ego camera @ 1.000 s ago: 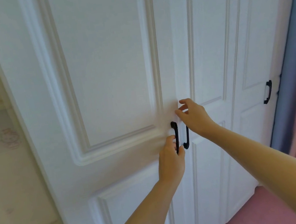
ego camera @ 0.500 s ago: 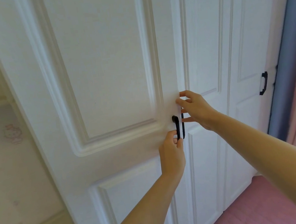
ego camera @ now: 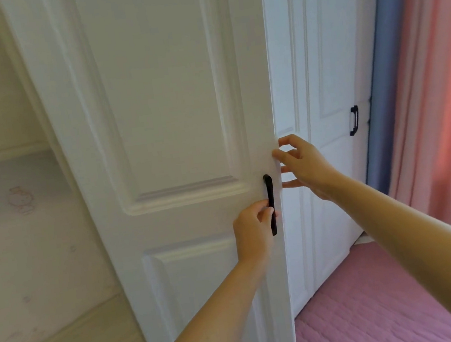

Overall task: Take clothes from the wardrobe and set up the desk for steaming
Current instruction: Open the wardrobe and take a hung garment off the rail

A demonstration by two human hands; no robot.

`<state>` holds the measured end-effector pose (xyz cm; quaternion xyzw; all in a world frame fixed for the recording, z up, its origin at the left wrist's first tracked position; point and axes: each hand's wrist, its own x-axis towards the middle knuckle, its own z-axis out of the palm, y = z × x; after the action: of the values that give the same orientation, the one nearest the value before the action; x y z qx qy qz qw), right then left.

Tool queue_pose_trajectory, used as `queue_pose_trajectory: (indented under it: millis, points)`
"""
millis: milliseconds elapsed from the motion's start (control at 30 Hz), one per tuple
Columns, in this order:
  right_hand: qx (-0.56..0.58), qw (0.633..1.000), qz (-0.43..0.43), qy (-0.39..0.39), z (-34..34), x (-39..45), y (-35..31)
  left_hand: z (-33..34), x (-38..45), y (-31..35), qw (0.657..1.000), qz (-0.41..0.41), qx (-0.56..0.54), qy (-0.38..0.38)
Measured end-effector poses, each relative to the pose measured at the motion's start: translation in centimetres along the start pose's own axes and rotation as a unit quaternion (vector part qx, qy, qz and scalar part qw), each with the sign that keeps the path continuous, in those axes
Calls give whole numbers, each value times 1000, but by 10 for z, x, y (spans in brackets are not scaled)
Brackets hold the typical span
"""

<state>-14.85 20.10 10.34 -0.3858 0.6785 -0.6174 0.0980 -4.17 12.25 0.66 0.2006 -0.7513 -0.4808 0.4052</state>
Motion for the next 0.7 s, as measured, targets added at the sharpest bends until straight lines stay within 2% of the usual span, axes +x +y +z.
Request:
queue_pose_trajectory:
  millis: [233,400,533,700]
  points:
    - [-18,999,-19,23,-1,-71,-21,-25,-63,21,999,27,14,-12]
    - [-16,998,-47,39,11,-126,-36,-48,-118,30,997,65,11,27]
    - [-11,997,-65,50,27,-168,-51,-69,-162,42,996,63,7,58]
    - [-10,998,-64,5,41,-205,-72,-93,-203,48,990,92,59,91]
